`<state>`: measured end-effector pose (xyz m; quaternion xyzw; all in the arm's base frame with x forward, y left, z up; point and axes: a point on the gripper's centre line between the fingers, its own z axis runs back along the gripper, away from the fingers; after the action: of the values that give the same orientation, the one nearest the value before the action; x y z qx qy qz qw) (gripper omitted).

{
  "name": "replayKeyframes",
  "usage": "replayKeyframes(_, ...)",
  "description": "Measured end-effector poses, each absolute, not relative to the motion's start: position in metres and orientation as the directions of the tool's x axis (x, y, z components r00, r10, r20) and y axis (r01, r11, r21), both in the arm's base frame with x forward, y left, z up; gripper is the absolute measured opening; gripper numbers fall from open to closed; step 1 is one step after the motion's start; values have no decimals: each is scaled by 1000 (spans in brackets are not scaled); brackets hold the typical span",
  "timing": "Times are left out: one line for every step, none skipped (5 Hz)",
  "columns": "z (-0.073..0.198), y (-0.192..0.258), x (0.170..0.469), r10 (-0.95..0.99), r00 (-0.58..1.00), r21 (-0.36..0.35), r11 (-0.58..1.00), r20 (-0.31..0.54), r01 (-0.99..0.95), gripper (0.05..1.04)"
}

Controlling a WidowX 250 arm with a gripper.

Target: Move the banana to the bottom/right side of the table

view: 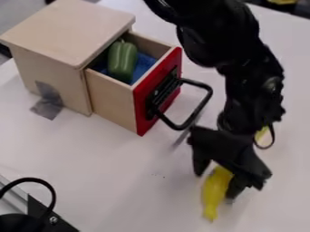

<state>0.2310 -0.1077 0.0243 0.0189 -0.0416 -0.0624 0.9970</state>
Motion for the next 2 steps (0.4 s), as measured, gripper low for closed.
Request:
replayKeyframes(55,-104,224,-31,994,31,999,104,28,1005)
replayKeyframes(79,-99,219,45,992,62,997,120,-52,999)
